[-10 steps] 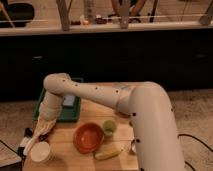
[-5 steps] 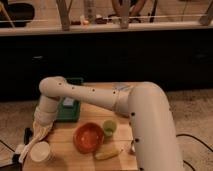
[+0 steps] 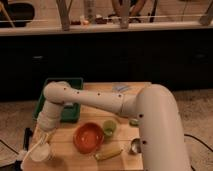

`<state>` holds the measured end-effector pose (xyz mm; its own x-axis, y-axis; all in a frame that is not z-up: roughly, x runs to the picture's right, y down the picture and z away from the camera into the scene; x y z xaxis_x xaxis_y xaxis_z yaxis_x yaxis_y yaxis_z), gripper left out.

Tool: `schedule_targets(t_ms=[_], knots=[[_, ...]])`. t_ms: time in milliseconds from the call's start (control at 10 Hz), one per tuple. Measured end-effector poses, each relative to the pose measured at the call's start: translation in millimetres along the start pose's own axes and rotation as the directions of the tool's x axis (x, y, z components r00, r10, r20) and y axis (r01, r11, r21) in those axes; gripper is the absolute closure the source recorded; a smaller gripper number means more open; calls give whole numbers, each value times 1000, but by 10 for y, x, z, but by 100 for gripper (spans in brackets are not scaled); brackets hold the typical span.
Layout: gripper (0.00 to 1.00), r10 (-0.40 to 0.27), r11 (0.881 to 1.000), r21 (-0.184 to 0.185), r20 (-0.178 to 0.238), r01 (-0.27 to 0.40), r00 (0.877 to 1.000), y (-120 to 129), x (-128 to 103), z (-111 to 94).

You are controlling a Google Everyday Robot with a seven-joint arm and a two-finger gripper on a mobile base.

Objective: Place brush in paper cup

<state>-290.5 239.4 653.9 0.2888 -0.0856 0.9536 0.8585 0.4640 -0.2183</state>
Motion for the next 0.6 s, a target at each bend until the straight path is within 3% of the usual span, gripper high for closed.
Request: schedule_targets(t_ms=[600], knots=[[36,36,999,35,26,-37,999,61,94,-71]])
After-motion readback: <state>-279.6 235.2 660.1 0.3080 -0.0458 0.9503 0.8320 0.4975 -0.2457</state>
